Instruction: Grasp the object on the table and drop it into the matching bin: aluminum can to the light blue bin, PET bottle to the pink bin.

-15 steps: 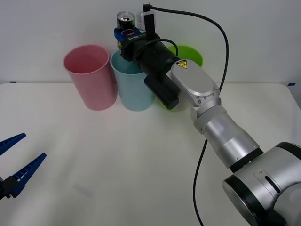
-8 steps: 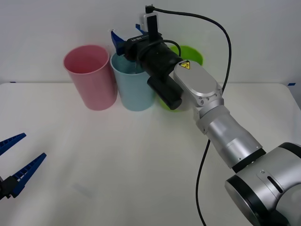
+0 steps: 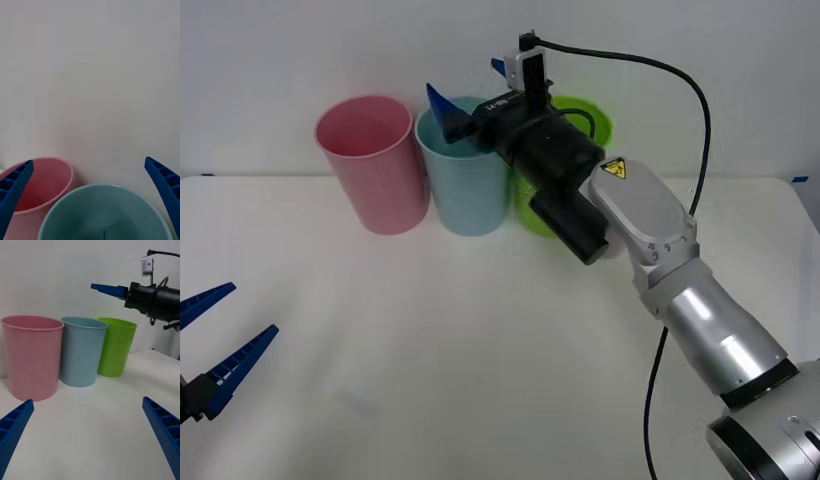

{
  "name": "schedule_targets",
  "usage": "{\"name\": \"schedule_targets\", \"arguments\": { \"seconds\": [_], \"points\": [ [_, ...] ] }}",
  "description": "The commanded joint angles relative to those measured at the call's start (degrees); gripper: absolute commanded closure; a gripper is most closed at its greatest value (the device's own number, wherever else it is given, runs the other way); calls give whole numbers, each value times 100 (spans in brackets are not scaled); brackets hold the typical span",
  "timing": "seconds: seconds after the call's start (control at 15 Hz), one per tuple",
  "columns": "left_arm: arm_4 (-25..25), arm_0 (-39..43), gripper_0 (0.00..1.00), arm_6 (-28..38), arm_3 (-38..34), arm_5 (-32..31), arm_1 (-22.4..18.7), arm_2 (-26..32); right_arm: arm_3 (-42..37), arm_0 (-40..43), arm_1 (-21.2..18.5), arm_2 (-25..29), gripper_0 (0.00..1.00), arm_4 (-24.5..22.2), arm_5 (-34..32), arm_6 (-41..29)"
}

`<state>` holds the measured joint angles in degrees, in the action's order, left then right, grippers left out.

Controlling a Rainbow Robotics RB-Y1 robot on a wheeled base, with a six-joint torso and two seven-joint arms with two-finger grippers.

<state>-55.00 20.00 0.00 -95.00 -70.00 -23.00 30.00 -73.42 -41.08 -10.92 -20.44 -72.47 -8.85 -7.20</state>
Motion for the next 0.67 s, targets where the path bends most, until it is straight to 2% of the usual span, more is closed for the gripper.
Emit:
{"name": "schedule_targets", "arguments": {
  "seconds": [0.07, 0.47, 0.67],
  "points": [
    [0, 0, 0, 0, 0, 0, 0, 0, -761, 593, -446, -100, 0, 31, -169, -27],
    [0, 0, 0, 0, 0, 0, 0, 0, -2378, 2043, -1536, -74, 0, 251, -433, -27],
    [0, 0, 0, 0, 0, 0, 0, 0, -2897, 2948, -1835, 321, 0, 251, -829, 78]
  ]
}}
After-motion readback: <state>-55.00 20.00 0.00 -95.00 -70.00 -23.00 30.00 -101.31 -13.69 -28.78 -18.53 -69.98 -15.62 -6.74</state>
